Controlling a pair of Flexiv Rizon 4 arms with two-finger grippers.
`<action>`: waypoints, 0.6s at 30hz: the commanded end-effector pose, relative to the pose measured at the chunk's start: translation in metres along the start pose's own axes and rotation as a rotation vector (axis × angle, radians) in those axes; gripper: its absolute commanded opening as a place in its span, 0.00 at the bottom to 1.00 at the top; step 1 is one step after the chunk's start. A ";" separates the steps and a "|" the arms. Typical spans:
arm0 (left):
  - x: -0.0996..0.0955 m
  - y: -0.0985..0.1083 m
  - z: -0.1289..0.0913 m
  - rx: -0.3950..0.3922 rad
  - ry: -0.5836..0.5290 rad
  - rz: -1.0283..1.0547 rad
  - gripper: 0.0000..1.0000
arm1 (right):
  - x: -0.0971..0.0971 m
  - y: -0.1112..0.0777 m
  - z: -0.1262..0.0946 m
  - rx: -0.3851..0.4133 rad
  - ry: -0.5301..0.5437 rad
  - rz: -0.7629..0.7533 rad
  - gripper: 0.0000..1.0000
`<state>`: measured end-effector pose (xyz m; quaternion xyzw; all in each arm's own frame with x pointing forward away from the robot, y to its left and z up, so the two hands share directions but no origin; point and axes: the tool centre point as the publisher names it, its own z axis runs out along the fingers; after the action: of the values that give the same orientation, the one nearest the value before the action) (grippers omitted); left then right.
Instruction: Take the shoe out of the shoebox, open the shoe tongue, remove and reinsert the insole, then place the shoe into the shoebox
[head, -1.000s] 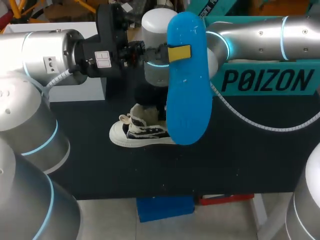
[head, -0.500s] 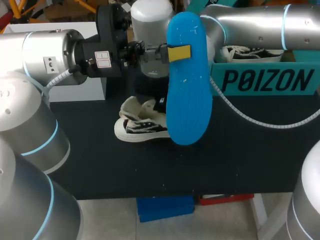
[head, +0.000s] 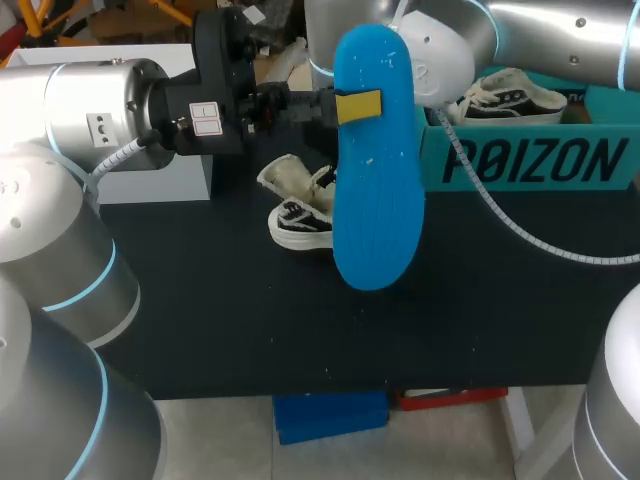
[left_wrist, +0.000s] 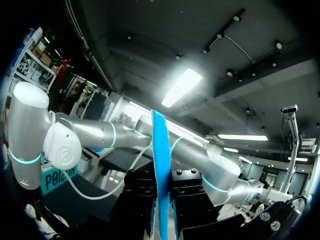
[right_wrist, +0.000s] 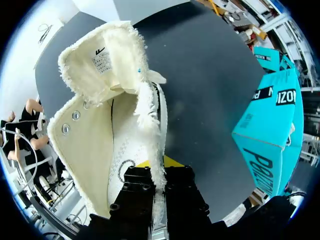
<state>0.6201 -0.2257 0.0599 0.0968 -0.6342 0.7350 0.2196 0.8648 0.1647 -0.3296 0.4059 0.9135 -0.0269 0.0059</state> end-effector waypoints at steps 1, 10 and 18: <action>0.001 0.001 0.000 -0.003 -0.002 -0.002 0.00 | -0.001 -0.001 -0.007 -0.122 0.014 0.825 0.00; 0.001 0.001 0.000 -0.003 -0.002 -0.002 0.00 | -0.004 0.003 -0.012 -0.192 0.057 1.005 0.00; 0.001 0.001 0.000 -0.003 -0.002 -0.002 0.00 | 0.007 0.008 -0.003 -0.206 0.083 1.038 0.00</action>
<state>0.6201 -0.2257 0.0599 0.0968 -0.6342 0.7350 0.2196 0.8740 0.1735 -0.3192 0.6631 0.7479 0.0286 0.0149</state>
